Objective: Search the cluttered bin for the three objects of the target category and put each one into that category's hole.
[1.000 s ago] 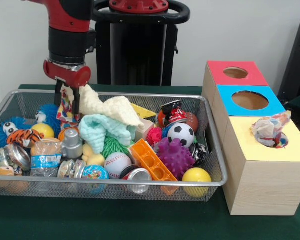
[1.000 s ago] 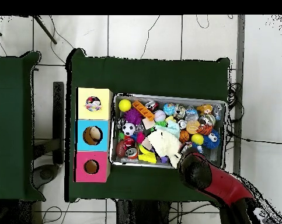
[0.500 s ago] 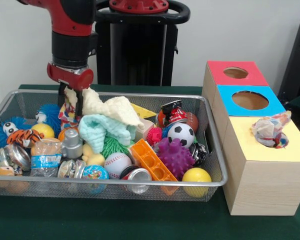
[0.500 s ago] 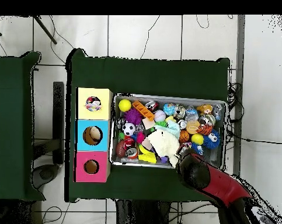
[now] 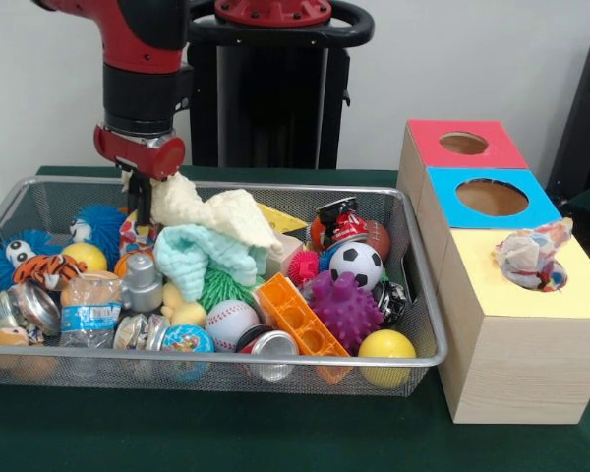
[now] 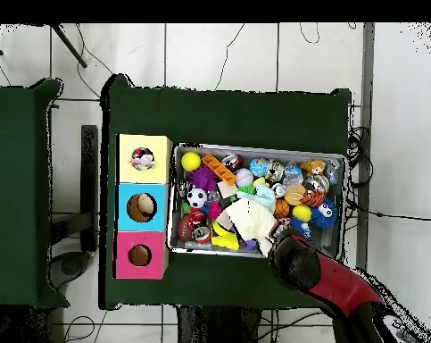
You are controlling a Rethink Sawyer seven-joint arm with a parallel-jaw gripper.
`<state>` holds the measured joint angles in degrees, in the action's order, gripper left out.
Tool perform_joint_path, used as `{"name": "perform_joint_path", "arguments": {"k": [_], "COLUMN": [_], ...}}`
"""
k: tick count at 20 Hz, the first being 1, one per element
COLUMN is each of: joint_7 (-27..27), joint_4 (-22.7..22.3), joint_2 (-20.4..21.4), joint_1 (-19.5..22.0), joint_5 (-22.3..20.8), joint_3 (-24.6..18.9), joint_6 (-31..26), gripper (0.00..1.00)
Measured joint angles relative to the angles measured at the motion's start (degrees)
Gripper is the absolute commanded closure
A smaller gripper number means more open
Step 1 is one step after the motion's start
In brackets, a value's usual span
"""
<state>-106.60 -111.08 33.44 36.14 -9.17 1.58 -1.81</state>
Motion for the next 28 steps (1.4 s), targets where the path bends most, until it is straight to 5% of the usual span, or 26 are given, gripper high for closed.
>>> {"name": "perform_joint_path", "arguments": {"k": [12, 16, 25, 28], "joint_7": [0.0, 0.0, 0.0, 0.0], "joint_4": [-0.72, -3.07, -7.27, -7.45], "joint_2": [1.39, 7.02, 26.95, 30.0], "joint_1": [0.35, 3.19, 10.55, 10.87], "joint_5": [0.34, 0.33, 2.95, 3.89], "joint_3": [-0.22, -2.84, -11.86, -13.23], "joint_6": [-0.01, -0.74, -6.94, -7.8], "gripper": [1.0, 1.0, 1.0, 1.0]}}
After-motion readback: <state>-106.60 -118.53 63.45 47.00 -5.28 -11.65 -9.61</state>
